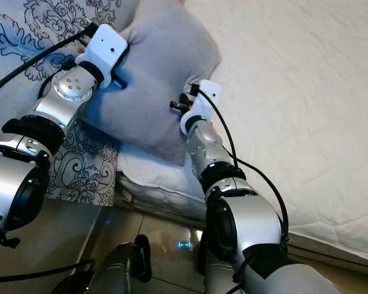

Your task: Clean up the room

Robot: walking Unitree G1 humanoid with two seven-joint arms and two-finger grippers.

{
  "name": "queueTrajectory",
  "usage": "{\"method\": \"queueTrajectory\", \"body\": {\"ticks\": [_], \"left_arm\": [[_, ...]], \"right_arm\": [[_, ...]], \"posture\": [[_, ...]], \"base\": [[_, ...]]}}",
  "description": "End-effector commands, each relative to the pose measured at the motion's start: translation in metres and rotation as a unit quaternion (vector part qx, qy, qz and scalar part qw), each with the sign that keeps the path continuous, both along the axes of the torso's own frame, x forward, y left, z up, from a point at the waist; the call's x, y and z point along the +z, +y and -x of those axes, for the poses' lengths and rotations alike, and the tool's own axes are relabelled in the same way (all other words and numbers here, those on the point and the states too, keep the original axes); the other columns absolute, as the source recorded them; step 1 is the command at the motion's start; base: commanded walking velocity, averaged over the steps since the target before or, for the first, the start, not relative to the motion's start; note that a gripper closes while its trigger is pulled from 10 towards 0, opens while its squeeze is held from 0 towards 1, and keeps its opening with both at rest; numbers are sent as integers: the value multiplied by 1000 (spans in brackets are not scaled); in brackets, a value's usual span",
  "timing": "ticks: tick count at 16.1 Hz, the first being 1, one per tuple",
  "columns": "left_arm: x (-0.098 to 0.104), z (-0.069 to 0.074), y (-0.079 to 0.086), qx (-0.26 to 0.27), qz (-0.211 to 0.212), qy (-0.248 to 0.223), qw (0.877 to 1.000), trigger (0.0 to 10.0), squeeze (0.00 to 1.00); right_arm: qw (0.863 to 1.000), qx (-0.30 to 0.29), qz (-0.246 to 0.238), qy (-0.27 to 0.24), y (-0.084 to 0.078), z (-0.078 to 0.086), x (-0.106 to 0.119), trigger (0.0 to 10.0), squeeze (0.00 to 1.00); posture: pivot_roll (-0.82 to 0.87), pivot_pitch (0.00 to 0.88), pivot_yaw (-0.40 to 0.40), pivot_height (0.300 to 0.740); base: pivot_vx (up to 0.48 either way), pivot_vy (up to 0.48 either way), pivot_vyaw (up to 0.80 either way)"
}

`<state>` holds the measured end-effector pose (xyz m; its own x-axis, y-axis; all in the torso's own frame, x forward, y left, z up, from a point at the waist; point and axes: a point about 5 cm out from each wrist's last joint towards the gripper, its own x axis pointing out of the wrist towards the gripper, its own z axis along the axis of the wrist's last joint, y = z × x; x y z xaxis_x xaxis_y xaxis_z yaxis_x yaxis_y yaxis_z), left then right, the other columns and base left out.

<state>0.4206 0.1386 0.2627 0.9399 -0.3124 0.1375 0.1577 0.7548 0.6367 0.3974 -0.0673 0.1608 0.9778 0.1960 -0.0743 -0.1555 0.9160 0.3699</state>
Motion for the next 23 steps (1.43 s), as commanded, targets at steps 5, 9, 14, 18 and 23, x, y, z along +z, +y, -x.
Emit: {"method": "queueTrajectory", "body": {"ticks": [5, 9, 14, 18, 23], "left_arm": [[-19, 5, 9, 35, -19, -28, 999, 10000, 0], [-23, 5, 17, 48, -13, -23, 998, 10000, 0], [-17, 4, 21, 57, -7, -27, 998, 10000, 0], [-19, 4, 24, 61, 14, -15, 998, 10000, 0], [-12, 4, 27, 60, 42, -31, 997, 10000, 1000]], "right_arm": [[996, -20, 42, 73, -10, 10, -36, 10000, 620], [996, -26, 9, 85, -16, 13, -43, 10000, 1000], [997, -49, -56, 34, -38, 18, -48, 10000, 1000], [990, -61, -123, -28, -59, 25, -46, 10000, 1000], [985, -52, -133, -101, -85, 61, -34, 10000, 1000]], "posture": [[4, 321, 63, 740], [0, 314, 63, 740], [-18, 287, 59, 740], [-30, 261, 67, 740], [-49, 216, 84, 740]], "base": [[0, 0, 0], [0, 0, 0], [0, 0, 0], [0, 0, 0], [0, 0, 0]]}}
